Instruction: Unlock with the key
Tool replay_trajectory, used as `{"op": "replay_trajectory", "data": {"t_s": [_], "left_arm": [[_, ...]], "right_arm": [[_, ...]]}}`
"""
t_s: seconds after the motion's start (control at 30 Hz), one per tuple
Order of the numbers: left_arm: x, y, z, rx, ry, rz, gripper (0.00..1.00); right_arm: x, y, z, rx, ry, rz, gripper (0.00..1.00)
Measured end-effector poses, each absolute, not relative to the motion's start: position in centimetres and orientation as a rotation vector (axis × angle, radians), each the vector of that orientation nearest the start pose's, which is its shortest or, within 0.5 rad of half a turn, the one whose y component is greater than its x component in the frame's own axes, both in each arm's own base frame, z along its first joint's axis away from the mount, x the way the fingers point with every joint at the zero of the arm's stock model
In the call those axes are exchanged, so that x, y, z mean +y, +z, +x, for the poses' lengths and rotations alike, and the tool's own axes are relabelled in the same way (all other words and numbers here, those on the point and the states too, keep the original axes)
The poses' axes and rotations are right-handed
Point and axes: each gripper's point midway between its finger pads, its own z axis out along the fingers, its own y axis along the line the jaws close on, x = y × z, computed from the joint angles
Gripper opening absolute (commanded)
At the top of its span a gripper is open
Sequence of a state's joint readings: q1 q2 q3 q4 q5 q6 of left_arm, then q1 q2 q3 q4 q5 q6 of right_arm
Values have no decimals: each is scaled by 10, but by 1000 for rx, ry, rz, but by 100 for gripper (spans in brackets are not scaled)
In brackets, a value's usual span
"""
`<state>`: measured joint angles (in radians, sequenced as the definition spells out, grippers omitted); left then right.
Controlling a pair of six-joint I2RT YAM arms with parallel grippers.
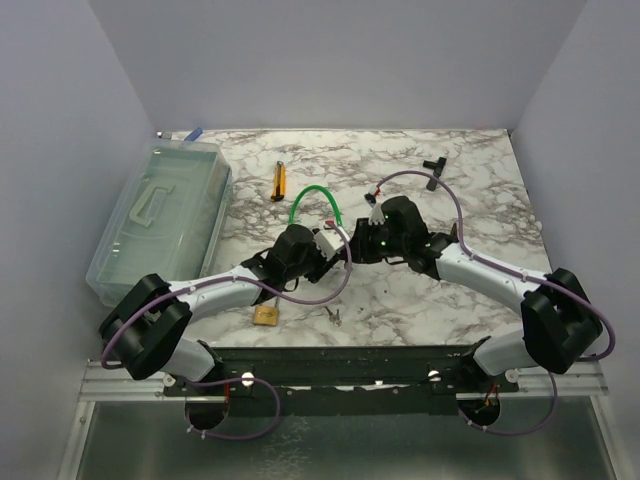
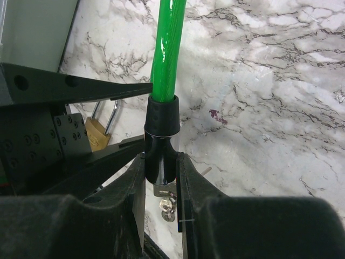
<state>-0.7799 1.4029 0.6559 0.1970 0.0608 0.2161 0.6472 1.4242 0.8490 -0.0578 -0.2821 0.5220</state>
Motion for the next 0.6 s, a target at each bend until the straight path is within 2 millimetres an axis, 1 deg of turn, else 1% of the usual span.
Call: {"op": "replay_trajectory", "data": {"t_s": [0.13, 0.2, 0.23, 0.27, 0.33, 0.47, 0.6], "left_arm": [[-280, 87, 279, 1822, -380, 1093, 39], [-281, 88, 281, 1803, -371, 1105, 33], [-282, 88, 282, 1793, -366, 1111, 27], [-283, 89, 283, 1782, -362, 1115, 20], [-284, 89, 285, 1767, -355, 1126, 1], [-289, 89, 286, 1729, -344, 1161, 0], [-290, 90, 287, 1716, -337, 1168, 0]], "right_arm": [[290, 124, 268, 2321, 936, -317, 0], [290, 124, 268, 2321, 937, -317, 1], [290, 124, 268, 2321, 937, -317, 1], [290, 124, 268, 2322, 937, -318, 0], [290, 125, 268, 2318, 937, -318, 0], [288, 128, 270, 2304, 934, -319, 0], [287, 129, 271, 2300, 933, -321, 0]]}}
